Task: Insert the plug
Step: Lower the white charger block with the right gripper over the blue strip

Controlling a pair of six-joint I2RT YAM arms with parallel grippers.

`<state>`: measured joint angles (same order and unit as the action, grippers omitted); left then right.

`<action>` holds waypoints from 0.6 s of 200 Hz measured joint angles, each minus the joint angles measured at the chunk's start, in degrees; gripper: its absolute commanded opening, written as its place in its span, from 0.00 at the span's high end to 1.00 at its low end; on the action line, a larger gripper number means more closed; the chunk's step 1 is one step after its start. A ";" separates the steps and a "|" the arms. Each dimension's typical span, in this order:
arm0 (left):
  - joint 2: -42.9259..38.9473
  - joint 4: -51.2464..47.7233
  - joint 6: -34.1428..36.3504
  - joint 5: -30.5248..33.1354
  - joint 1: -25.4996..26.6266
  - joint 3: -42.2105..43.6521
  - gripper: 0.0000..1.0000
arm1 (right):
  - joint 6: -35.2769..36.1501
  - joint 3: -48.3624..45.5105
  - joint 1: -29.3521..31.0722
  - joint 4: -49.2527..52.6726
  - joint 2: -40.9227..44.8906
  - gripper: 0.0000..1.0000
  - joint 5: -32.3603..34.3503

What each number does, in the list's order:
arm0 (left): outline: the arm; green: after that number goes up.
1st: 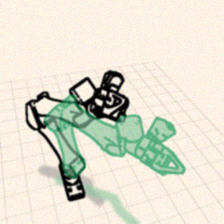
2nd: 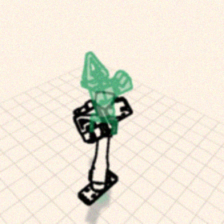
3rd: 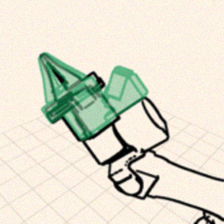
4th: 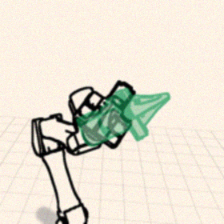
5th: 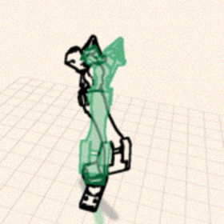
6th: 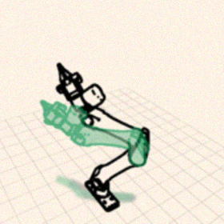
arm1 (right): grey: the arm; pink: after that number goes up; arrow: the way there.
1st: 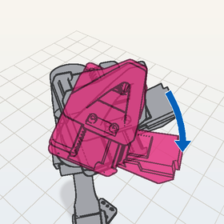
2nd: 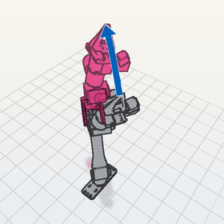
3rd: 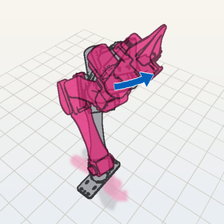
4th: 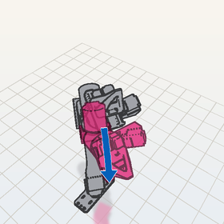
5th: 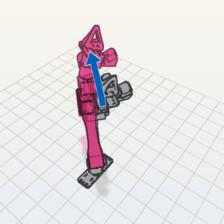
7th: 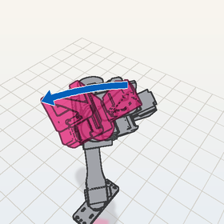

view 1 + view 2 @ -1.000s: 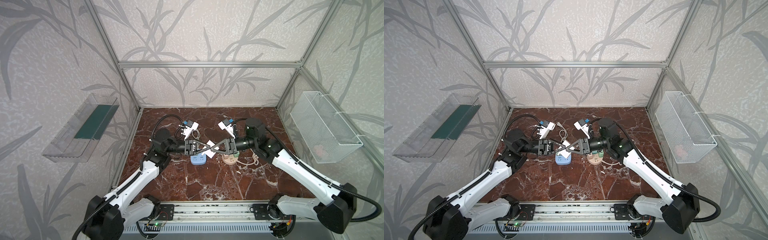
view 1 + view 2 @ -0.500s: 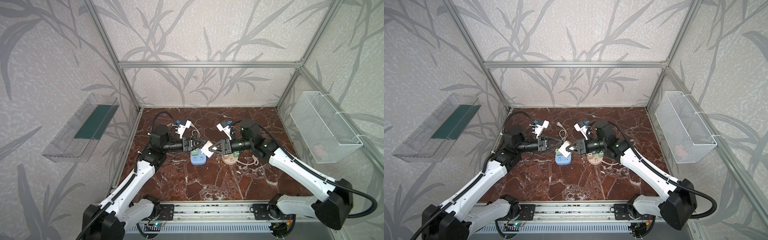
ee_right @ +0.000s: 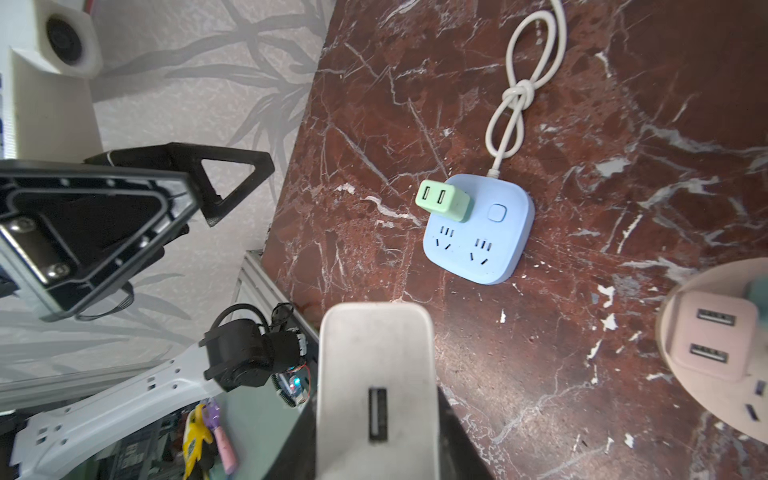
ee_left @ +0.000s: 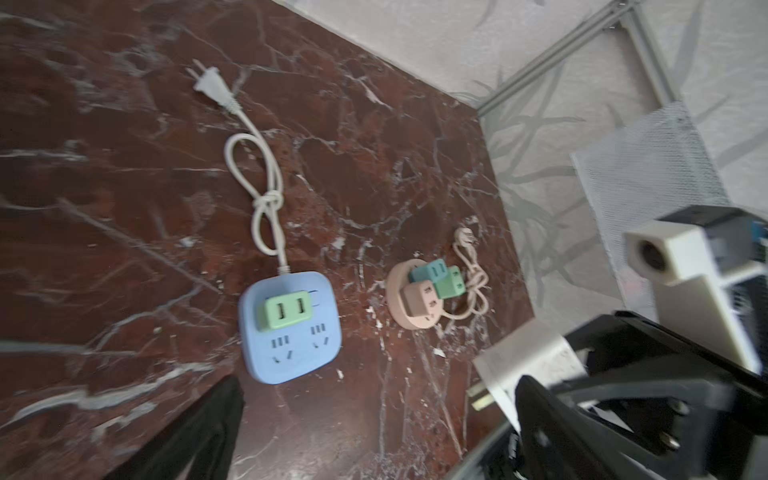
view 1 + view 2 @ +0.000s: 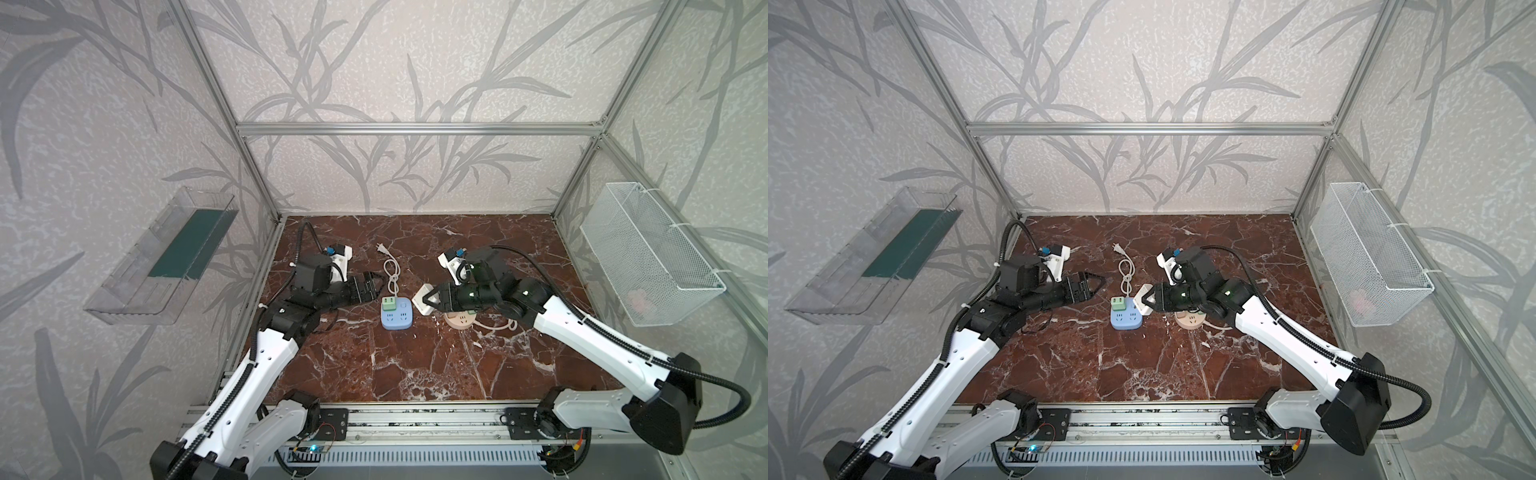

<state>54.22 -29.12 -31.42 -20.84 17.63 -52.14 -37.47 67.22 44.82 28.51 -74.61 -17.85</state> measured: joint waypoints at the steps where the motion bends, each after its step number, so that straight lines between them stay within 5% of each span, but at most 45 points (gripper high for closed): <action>1: -0.07 -0.31 0.02 0.66 0.00 0.00 0.03 | 0.04 0.31 0.28 0.22 -0.11 1.00 0.59; 62: -0.68 -9.60 1.51 19.30 1.49 0.37 0.05 | -0.72 5.99 9.49 5.22 -5.81 1.00 21.77; 120: -1.18 -10.86 2.01 22.73 2.14 2.86 0.05 | -4.52 9.57 10.69 7.17 -13.57 1.00 29.11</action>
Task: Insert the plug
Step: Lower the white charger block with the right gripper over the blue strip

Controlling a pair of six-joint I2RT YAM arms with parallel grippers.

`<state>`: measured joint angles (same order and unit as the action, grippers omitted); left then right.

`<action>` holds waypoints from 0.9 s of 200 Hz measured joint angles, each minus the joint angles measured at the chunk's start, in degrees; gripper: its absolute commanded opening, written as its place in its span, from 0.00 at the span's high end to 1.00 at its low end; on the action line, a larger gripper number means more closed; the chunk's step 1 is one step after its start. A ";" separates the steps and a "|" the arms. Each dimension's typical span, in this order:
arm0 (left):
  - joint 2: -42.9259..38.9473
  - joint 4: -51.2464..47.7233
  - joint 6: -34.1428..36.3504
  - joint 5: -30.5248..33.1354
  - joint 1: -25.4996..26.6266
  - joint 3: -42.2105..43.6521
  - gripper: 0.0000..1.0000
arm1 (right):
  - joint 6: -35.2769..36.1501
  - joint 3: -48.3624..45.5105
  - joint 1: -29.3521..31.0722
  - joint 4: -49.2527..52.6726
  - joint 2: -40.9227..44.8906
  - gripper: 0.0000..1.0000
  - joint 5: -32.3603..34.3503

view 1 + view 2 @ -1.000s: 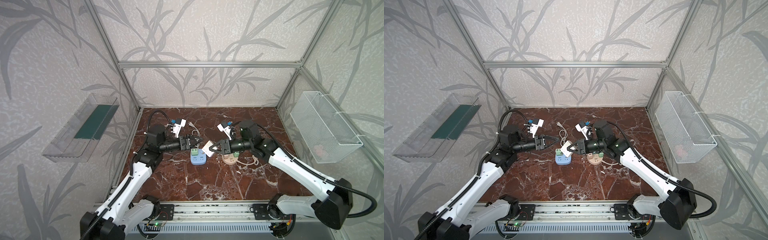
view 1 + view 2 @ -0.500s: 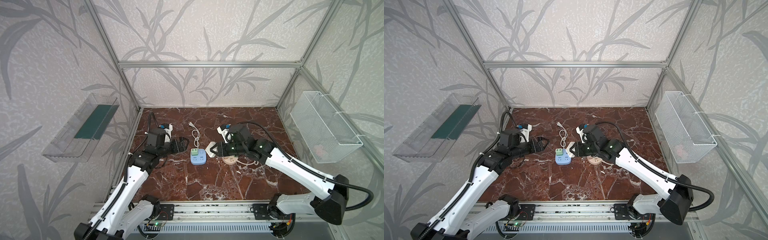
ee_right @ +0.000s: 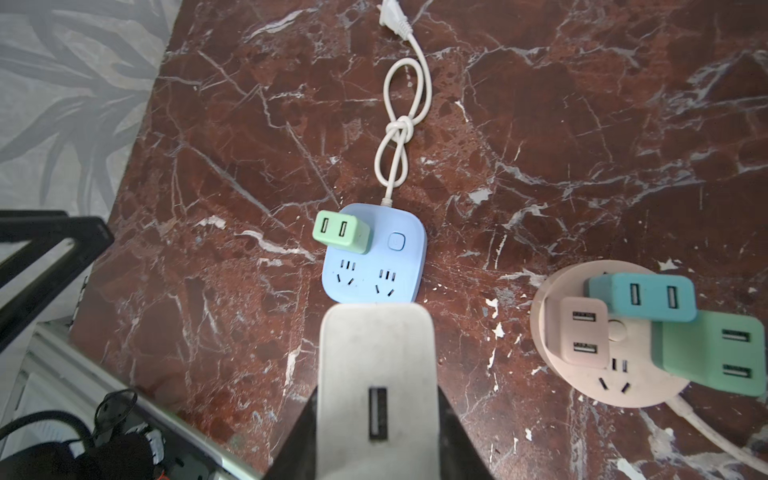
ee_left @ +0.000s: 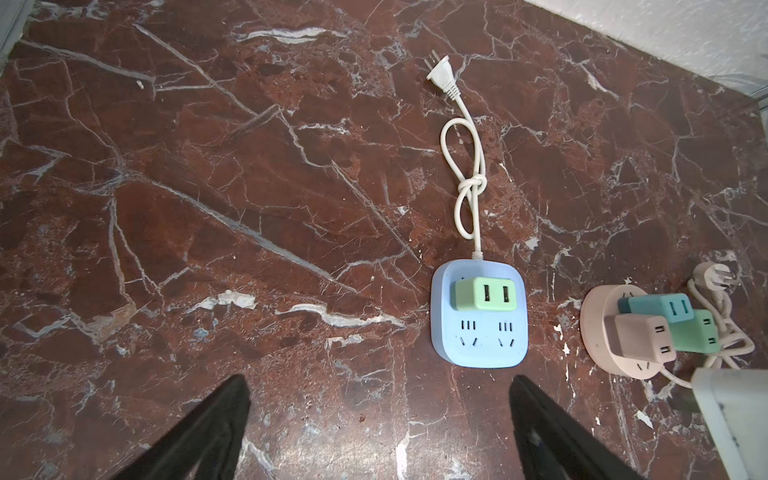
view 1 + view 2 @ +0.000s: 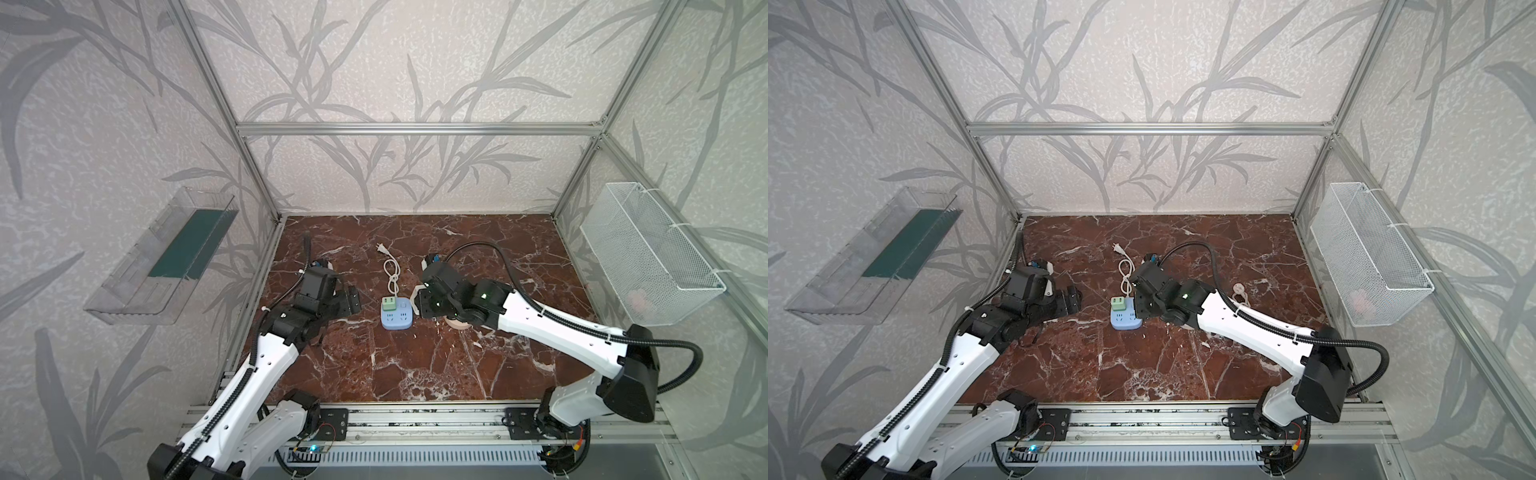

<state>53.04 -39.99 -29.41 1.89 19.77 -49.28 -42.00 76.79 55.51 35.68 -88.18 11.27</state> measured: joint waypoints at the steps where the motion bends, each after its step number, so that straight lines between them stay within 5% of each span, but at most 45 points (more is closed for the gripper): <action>1: -0.04 0.00 0.00 0.00 0.00 0.07 0.05 | -0.04 0.11 0.00 0.04 -0.11 1.00 0.07; 63: -0.50 1.84 -0.17 -0.48 0.00 0.76 0.05 | -6.40 11.28 0.00 5.49 -12.61 1.00 1.68; 180: -1.92 6.71 -3.58 -4.94 0.00 5.62 0.05 | -10.95 7.02 0.55 -0.76 -17.88 1.00 0.26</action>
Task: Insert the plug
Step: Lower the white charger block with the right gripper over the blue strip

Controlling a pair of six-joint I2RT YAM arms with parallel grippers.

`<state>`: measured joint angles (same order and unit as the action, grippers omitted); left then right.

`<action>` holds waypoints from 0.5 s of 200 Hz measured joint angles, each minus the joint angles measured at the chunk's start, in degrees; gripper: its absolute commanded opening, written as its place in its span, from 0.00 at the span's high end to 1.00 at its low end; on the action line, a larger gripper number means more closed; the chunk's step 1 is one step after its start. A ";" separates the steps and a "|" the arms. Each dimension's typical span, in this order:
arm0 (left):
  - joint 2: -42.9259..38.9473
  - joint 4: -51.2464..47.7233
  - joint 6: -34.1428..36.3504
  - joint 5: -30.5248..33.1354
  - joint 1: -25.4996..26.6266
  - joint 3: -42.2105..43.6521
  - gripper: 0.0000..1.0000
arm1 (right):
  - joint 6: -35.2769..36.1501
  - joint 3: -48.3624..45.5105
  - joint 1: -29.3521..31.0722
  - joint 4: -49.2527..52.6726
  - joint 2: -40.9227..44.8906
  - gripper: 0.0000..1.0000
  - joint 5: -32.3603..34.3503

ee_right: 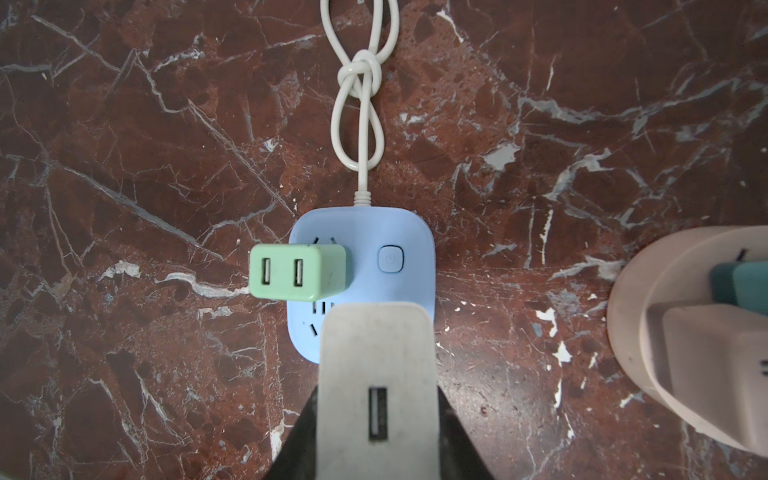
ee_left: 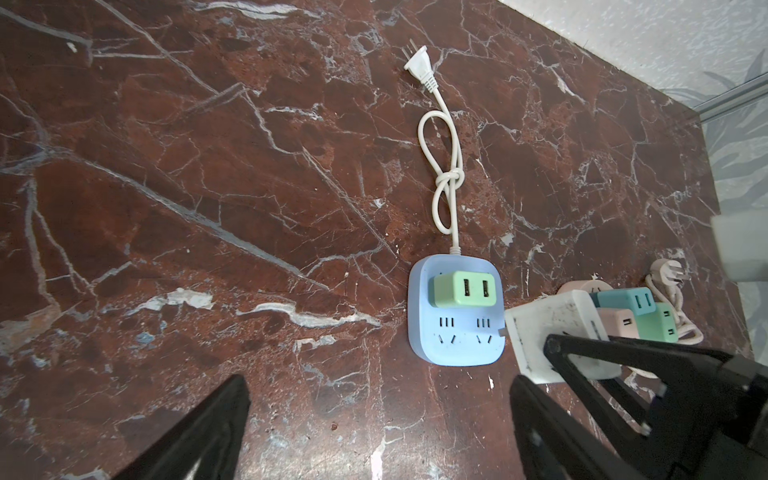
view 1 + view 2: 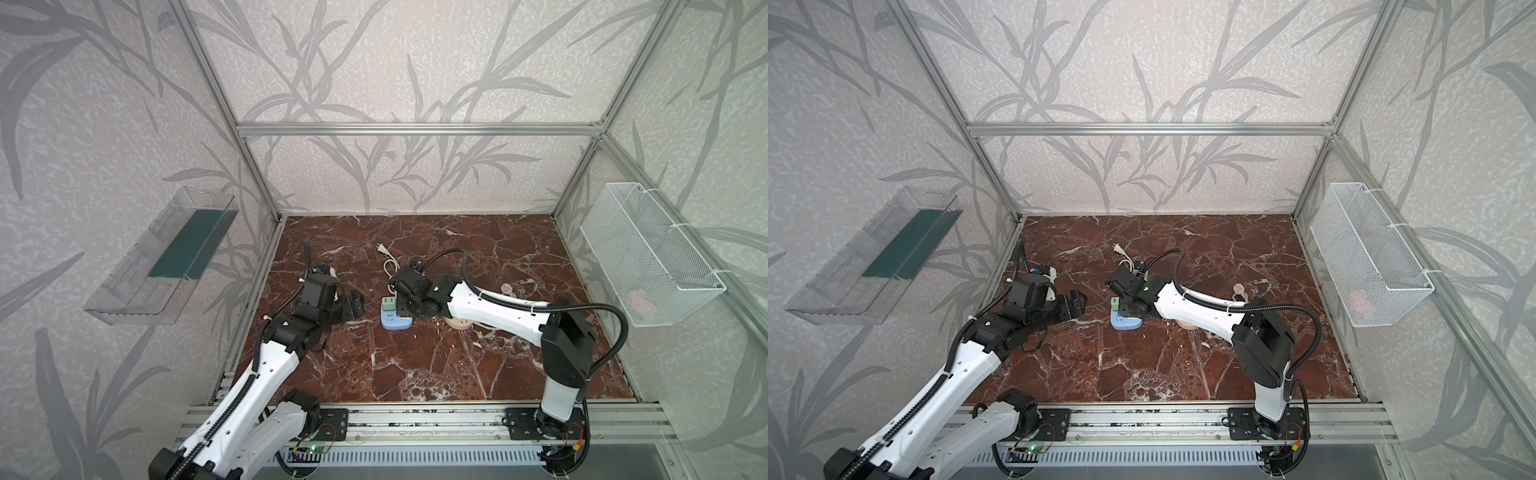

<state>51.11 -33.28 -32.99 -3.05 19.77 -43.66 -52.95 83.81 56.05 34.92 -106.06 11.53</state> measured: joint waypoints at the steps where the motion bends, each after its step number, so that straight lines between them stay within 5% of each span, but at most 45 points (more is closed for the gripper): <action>1: 0.00 0.02 -0.04 -0.04 0.00 0.00 0.05 | 0.00 0.00 0.00 -0.02 -0.02 1.00 0.02; 100: 0.04 1.22 -0.15 -1.55 -0.02 0.02 0.05 | 0.02 0.00 0.11 -0.37 -2.14 1.00 1.49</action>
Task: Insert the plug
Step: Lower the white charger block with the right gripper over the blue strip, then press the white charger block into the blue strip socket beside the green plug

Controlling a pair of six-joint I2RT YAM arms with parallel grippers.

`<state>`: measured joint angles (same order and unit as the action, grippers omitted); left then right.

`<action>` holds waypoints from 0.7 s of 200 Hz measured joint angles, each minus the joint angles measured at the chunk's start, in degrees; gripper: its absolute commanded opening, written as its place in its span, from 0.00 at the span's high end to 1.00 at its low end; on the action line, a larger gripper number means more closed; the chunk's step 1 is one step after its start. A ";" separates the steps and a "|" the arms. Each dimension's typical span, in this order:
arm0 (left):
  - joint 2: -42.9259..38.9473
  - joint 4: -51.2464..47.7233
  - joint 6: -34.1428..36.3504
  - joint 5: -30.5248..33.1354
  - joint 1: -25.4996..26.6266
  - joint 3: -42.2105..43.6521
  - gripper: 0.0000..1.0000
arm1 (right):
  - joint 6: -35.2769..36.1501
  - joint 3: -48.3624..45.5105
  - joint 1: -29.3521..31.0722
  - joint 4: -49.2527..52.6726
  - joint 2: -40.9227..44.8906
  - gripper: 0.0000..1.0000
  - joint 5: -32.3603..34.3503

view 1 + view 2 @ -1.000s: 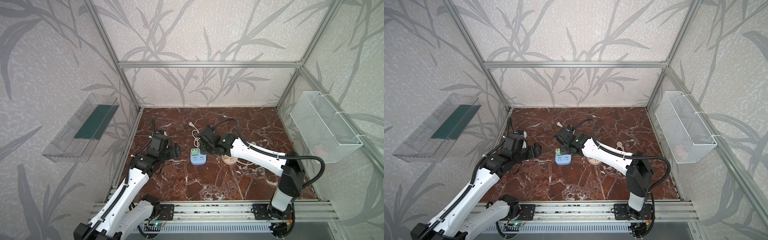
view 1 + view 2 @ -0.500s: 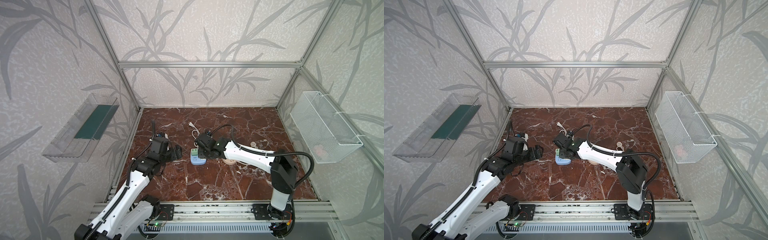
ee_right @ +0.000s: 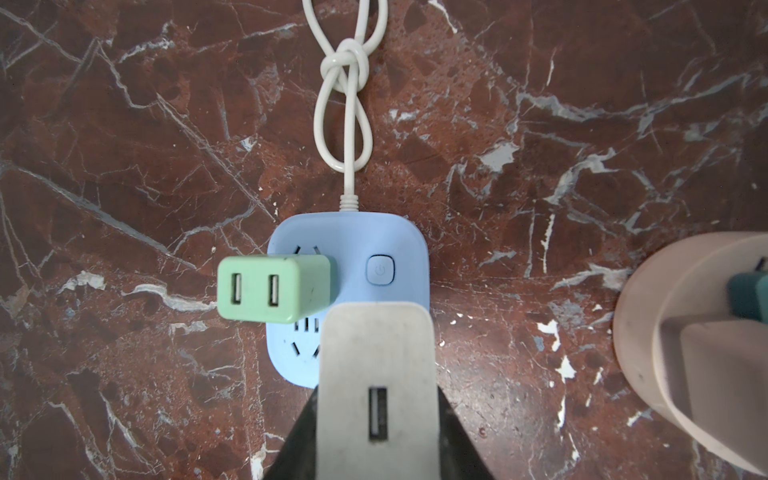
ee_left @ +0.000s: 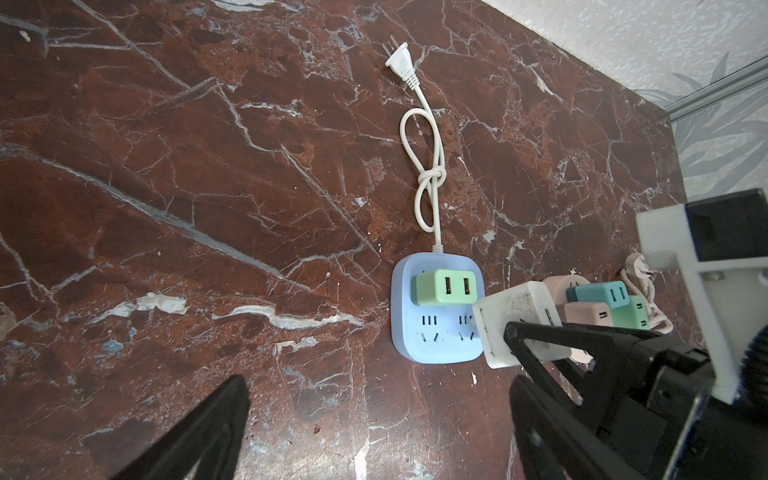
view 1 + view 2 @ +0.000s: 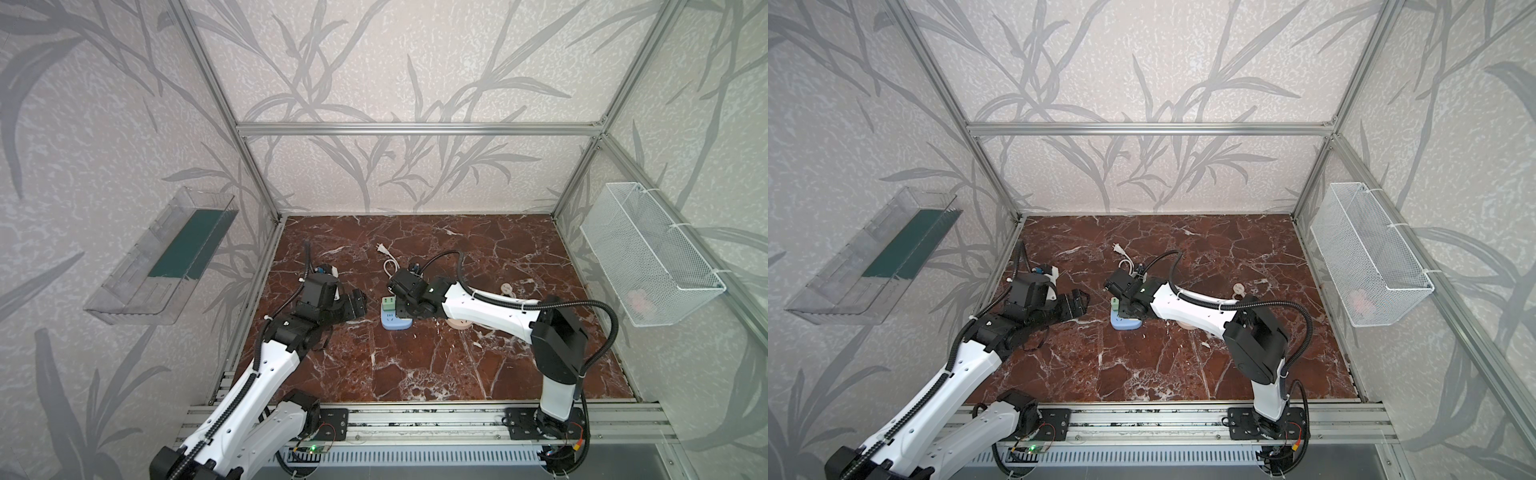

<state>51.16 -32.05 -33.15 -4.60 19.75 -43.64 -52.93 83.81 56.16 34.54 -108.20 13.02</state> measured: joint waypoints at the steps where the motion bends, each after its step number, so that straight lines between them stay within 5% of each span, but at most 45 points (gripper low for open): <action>1: 0.00 0.00 0.00 0.00 0.00 0.00 0.05 | 0.00 0.00 0.00 0.00 0.00 1.00 0.02; 140: 1.05 0.85 -0.09 -1.31 -0.15 0.02 0.05 | 0.66 0.72 0.85 0.00 -1.95 1.00 1.55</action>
<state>52.21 -31.20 -33.23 -5.91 19.59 -43.62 -52.27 84.53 57.01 34.54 -110.15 14.57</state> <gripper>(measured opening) 0.951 0.334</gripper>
